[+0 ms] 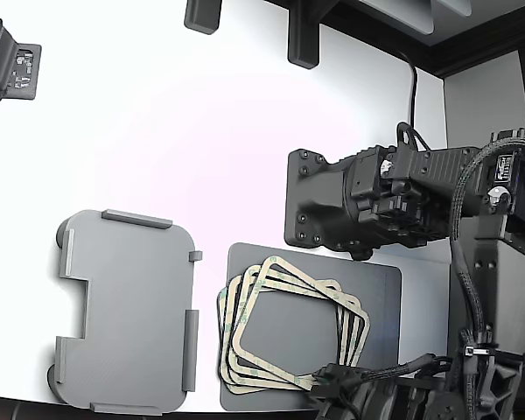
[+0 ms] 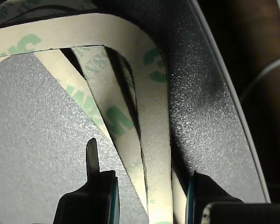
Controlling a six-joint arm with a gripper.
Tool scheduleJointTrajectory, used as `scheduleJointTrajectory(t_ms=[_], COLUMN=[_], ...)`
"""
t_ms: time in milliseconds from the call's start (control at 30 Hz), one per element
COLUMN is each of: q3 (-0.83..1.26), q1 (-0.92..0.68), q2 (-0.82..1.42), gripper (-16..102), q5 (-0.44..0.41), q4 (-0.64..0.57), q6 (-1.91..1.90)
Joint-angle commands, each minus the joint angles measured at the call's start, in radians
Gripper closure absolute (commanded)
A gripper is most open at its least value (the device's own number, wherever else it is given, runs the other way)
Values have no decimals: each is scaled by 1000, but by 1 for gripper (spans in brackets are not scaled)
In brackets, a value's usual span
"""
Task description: Grab top frame and put it into gray box.
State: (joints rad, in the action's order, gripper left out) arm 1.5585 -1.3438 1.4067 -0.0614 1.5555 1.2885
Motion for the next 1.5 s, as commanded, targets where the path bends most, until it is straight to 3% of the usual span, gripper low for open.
scheduleJointTrajectory(t_ms=[0, 333, 1467], q3=[-12, -11, 11], q1=[9, 9, 9], q2=[32, 34, 37], gripper=[31, 30, 45], q5=[-5, -3, -11], q4=[-5, -17, -54], q6=[2, 5, 21])
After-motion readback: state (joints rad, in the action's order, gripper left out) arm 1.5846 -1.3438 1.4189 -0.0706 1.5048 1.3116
